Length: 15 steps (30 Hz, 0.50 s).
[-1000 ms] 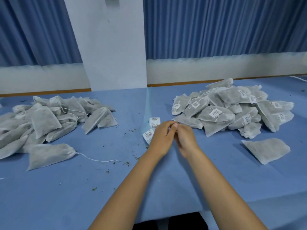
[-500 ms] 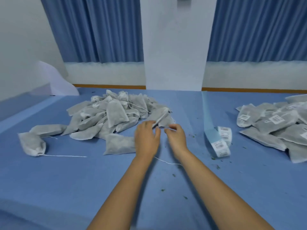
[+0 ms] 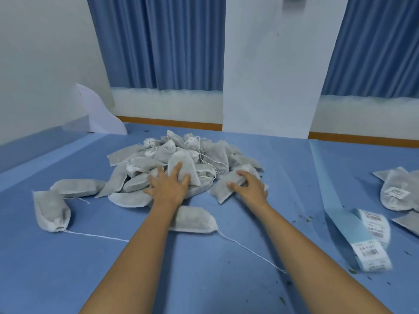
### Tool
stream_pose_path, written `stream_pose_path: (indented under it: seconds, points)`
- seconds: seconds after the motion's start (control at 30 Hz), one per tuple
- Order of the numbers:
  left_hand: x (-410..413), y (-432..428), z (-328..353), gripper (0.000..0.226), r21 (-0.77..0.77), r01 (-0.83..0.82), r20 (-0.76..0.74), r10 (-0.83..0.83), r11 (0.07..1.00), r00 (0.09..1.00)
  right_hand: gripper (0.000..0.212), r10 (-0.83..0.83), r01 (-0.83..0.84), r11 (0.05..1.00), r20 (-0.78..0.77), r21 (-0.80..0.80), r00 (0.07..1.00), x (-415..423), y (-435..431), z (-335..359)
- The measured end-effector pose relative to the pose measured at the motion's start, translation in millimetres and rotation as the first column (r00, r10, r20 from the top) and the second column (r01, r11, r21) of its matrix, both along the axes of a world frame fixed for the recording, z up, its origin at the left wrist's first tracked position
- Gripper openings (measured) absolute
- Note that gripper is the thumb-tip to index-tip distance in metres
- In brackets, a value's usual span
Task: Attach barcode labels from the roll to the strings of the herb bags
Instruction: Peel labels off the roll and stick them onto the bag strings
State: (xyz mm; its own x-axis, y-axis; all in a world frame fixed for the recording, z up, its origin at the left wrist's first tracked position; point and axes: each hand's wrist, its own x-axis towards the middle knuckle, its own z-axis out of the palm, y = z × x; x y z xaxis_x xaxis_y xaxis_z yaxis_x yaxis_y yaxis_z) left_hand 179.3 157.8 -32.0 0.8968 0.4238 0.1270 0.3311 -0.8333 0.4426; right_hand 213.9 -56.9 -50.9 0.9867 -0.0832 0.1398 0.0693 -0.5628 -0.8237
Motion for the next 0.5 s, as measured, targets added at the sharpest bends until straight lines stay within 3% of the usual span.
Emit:
stream_pose_path:
  seconds: [0.13,0.27,0.4,0.5]
  points:
    - [1.0,-23.4,-5.7,0.051,-0.003,0.087,0.021,-0.087,0.996,0.996,0.029,0.079,-0.075,0.996,0.073,-0.051,0.994,-12.6,6.7,-10.8]
    - [-16.2,-43.6,-8.3,0.046,0.049,0.153,0.049,-0.155,0.987,0.987,0.007,0.009,-0.008,1.000,0.085,-0.006,0.996,-40.4,8.5,-9.5]
    - [-46.0,-69.2,-12.7,0.040,0.053,0.195,0.109,-0.200,0.979,0.974,0.031,-0.198,0.194,0.980,0.103,0.049,0.975,-74.7,9.7,-4.7]
    - [-67.1,-89.6,-14.7,0.038,0.069,0.216,0.139,-0.224,0.974,0.965,0.036,-0.318,0.323,0.946,0.117,-0.018,0.941,-94.1,5.5,-5.9]
